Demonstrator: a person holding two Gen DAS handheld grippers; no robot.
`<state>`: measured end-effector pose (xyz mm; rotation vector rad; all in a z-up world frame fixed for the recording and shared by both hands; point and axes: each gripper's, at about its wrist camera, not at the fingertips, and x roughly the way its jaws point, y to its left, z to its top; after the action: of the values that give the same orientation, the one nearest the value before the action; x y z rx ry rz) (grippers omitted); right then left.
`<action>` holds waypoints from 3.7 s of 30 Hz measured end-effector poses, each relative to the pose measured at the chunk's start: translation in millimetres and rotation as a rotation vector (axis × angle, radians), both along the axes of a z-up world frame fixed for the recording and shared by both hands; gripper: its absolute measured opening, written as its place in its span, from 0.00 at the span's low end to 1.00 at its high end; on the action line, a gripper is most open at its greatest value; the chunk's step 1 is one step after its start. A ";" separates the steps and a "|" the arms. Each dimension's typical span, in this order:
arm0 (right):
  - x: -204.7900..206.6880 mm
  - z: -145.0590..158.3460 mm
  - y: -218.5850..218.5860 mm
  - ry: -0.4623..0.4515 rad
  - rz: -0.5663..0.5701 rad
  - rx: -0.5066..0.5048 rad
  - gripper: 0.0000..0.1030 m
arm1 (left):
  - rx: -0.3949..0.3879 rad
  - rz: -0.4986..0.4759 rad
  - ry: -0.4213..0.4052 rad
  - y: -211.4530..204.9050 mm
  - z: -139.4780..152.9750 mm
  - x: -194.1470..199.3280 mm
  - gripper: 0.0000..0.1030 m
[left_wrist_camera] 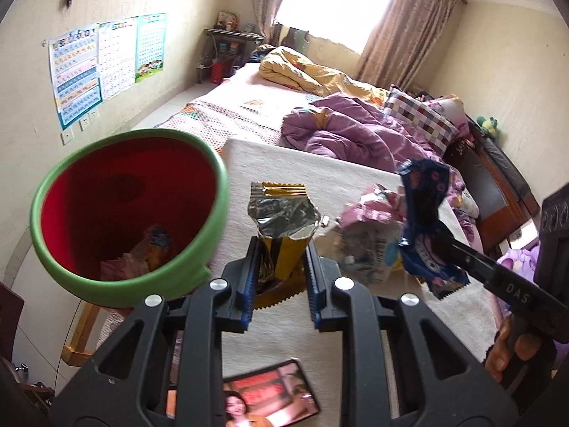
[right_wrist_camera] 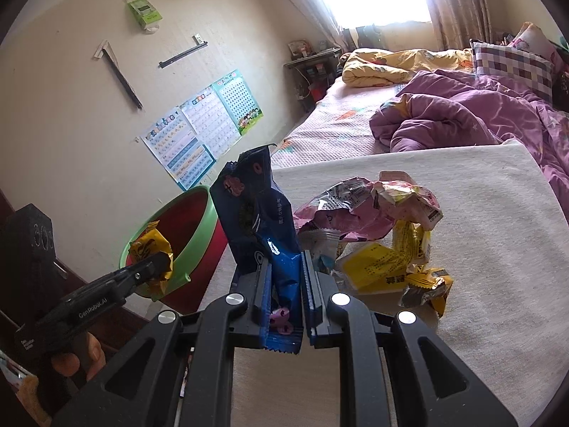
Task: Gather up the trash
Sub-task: 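Carry the yellow wrapper with the left gripper while the right carries the Oreo bag to the bucket, then open the left gripper over the bucket while the right releases the Oreo bag into it, then move both open grippers back over the wrapper pile on the mat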
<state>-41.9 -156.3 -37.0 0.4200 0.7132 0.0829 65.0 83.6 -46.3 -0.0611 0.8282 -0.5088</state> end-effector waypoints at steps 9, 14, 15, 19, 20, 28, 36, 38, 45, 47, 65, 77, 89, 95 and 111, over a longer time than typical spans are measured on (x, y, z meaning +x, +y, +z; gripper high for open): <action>16.6 -0.5 33.5 -0.002 0.019 0.007 0.15 | 0.005 0.027 -0.010 33.6 0.0 18.3 0.22; 27.9 0.1 54.1 -0.003 0.037 0.004 0.15 | 0.003 0.036 -0.011 49.8 -1.2 25.9 0.22; 29.3 0.0 56.4 -0.003 0.039 0.004 0.15 | 0.002 0.037 -0.010 53.5 -1.8 27.5 0.22; 35.6 -0.5 66.9 -0.002 0.043 0.001 0.15 | 0.003 0.041 -0.008 64.3 -4.0 33.8 0.22; 37.5 -1.2 69.4 0.001 0.044 0.002 0.15 | 0.004 0.042 -0.009 66.9 -4.2 35.4 0.22; 49.6 -0.2 89.3 -0.004 0.058 -0.004 0.15 | -0.002 0.046 -0.015 78.4 -2.3 41.5 0.22; 54.6 -0.2 103.5 -0.005 0.070 -0.009 0.15 | -0.004 0.047 -0.019 87.3 -3.1 48.4 0.22; 55.2 0.4 105.8 -0.007 0.070 -0.009 0.15 | -0.003 0.045 -0.020 90.3 -3.5 52.4 0.22; 60.7 8.6 119.3 -0.029 0.090 -0.016 0.15 | -0.002 0.038 -0.013 94.1 -6.9 58.2 0.22; 63.6 10.6 123.9 -0.034 0.100 -0.018 0.15 | -0.002 0.037 -0.016 93.0 -5.7 58.3 0.22; 105.2 4.0 156.9 -0.011 0.182 0.012 0.16 | 0.034 0.084 -0.003 107.5 -15.8 76.8 0.22; 123.6 -1.6 171.3 0.012 0.203 0.024 0.17 | 0.047 0.088 0.020 113.9 -23.7 86.6 0.22; 129.7 -7.5 173.7 0.009 0.183 0.022 0.32 | 0.069 0.138 0.025 113.6 -31.4 92.9 0.49; 118.3 -0.5 161.7 -0.019 0.157 0.035 0.42 | 0.079 0.153 0.015 115.8 -30.0 87.8 0.52; 58.2 -5.2 102.6 0.003 0.021 -0.030 0.49 | 0.051 0.081 0.003 76.3 -17.5 60.5 0.52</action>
<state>16.3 -53.7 -42.2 0.3843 0.7215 0.0918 125.5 159.9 -63.8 -0.0480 0.8378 -0.4108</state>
